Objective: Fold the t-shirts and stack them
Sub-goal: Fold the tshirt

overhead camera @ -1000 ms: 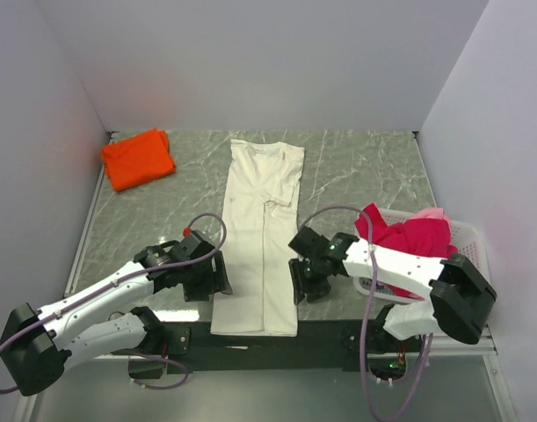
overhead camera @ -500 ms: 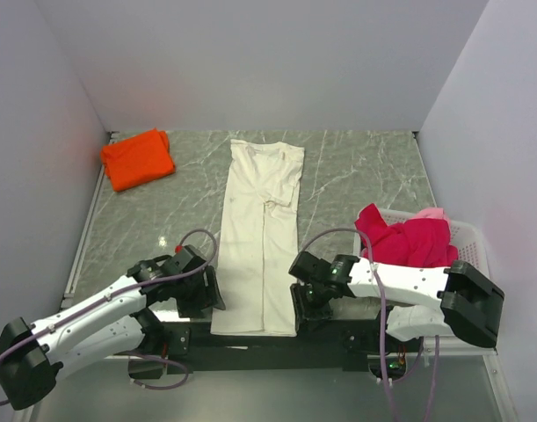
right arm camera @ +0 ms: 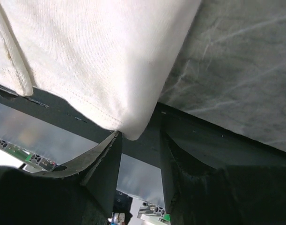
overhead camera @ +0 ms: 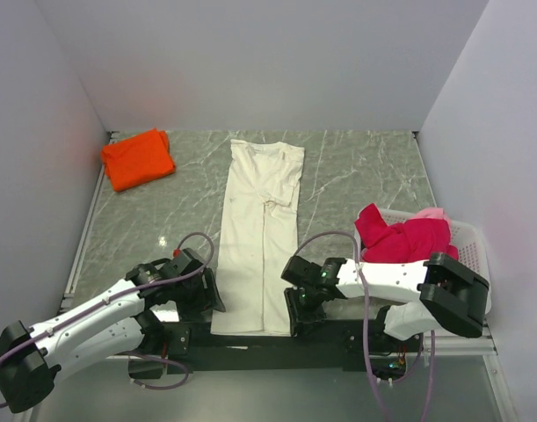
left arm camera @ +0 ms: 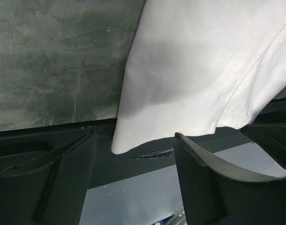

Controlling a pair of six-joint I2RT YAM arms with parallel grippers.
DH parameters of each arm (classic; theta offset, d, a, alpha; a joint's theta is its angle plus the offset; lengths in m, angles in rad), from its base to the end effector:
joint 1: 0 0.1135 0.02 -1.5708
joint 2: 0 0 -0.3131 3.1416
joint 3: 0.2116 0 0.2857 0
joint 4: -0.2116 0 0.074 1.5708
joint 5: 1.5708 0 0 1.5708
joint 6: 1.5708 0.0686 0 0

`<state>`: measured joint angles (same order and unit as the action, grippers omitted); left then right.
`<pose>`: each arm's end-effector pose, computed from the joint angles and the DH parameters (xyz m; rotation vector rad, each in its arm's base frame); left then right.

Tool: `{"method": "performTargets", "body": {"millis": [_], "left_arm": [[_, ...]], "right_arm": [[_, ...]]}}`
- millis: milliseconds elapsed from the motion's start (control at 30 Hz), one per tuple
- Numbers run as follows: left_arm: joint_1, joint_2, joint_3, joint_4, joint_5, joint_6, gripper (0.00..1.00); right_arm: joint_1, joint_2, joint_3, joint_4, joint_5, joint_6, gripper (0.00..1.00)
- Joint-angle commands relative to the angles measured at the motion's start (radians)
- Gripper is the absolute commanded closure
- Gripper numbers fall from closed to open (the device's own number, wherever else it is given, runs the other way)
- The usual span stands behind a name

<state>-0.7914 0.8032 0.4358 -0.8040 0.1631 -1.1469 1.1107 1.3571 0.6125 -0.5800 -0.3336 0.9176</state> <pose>0.0904 -0.1074 0.1639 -0.4787 2.9438 -0.6355 0.0836 0.2192 0.1397 0.3437 -2.9147 -0.5692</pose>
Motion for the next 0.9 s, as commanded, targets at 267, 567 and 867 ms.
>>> {"method": "performTargets", "body": {"millis": [267, 567, 867], "left_arm": [[-0.058, 0.008, -0.009, 0.028, 0.007, -0.056, 0.28], [-0.155, -0.009, -0.066, 0.081, 0.013, -0.146, 0.37], [-0.209, 0.064, -0.031, 0.042, -0.092, -0.172, 0.46]], "right_arm": [[0.009, 0.022, -0.026, 0.078, -0.016, -0.023, 0.79], [0.009, 0.004, -0.062, 0.077, -0.013, 0.0, 1.0], [0.011, -0.03, -0.076, 0.062, 0.005, 0.017, 1.0]]}}
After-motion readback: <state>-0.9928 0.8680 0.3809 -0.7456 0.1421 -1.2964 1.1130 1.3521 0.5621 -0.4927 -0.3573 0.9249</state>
